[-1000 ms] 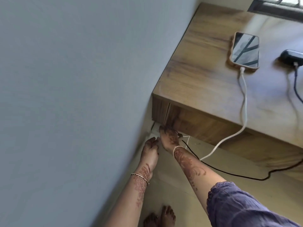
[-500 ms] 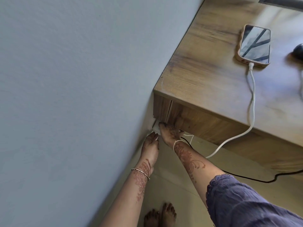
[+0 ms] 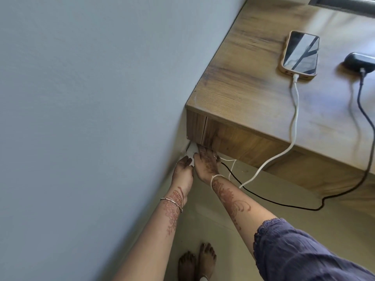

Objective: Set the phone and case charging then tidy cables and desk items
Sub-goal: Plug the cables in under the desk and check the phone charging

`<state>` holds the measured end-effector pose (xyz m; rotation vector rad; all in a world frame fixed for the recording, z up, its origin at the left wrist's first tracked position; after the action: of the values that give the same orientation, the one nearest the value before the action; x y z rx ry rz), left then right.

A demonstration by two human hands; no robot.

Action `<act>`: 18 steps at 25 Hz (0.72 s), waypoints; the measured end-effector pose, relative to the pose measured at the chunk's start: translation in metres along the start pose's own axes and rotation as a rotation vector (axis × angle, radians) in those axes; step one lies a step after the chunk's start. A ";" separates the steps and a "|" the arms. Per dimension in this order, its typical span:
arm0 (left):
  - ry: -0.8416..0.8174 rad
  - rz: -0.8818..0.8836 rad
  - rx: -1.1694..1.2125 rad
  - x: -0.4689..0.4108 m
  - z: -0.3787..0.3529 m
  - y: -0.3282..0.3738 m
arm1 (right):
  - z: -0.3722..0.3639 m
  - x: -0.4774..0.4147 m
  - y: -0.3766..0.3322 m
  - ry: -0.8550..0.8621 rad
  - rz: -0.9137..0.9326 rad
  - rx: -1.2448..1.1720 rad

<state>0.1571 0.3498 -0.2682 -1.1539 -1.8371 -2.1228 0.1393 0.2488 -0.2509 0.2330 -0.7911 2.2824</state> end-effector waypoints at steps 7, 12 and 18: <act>-0.027 -0.003 -0.034 0.059 0.012 0.020 | 0.035 0.088 0.000 0.063 0.043 -0.245; -0.058 -0.065 -0.029 0.100 0.009 0.069 | 0.092 0.140 -0.011 0.221 0.115 -0.343; -0.175 -0.225 -0.001 0.129 -0.034 0.153 | 0.181 0.153 -0.012 0.415 0.109 -0.474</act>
<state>0.1315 0.3289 -0.0673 -1.2208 -2.1352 -2.1992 0.0242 0.2330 -0.0441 -0.4935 -1.1011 2.0609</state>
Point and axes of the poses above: each hand's wrist, its own x-axis away from the middle knuckle, its own z-axis out of the back of the hand, y = z × x, the point moved 8 cm from there along -x, towards the middle knuckle, and after that the axes turned 2 degrees about x, right-handed, at the moved point
